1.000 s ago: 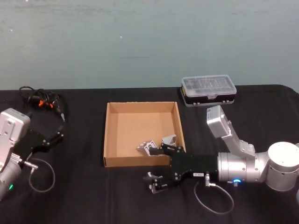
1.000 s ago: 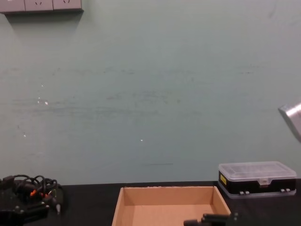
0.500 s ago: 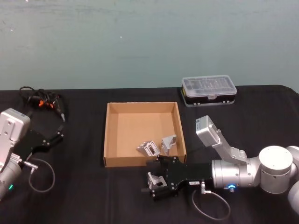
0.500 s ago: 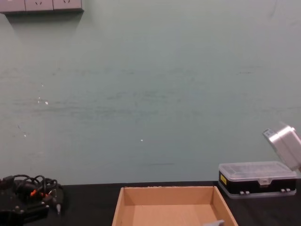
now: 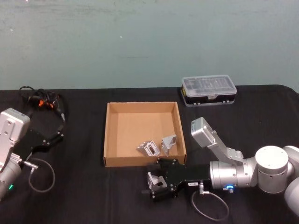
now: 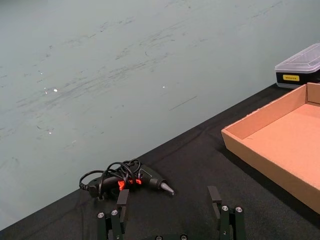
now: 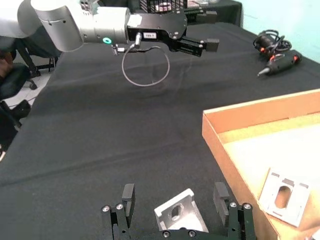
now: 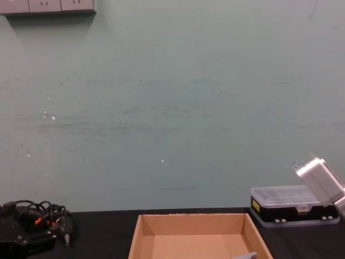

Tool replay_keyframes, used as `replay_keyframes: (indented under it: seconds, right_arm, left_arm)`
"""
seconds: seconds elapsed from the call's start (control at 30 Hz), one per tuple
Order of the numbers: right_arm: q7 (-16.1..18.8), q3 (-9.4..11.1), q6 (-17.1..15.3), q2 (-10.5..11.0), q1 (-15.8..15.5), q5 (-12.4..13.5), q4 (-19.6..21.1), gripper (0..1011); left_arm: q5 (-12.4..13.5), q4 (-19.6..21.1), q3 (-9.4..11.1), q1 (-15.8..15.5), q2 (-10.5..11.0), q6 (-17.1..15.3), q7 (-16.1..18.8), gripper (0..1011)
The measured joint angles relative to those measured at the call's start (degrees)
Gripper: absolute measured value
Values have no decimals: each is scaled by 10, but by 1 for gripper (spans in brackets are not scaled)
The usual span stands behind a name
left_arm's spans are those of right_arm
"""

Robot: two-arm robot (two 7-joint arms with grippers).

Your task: Use one hand to pick up the angle iron from the table and place it into the box.

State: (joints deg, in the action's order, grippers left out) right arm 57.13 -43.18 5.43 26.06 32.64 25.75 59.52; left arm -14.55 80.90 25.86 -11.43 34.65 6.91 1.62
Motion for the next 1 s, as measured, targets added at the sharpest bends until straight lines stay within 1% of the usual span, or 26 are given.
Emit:
replay_keyframes:
  seconds: [0.43, 0.9, 1.0]
  right_arm:
    - [-1, -3, -9, -7, 6, -6, -16, 1002]
    - [-2, -3, -9, -7, 6, -6, -15, 1002]
    - [-2, -3, -9, -7, 6, -6, -15, 979]
  left_arm:
    - [0, 0, 0, 0, 0, 0, 0, 1000]
    - [0, 0, 0, 0, 0, 0, 0, 1000]
    - [0, 0, 0, 0, 0, 0, 0, 1000]
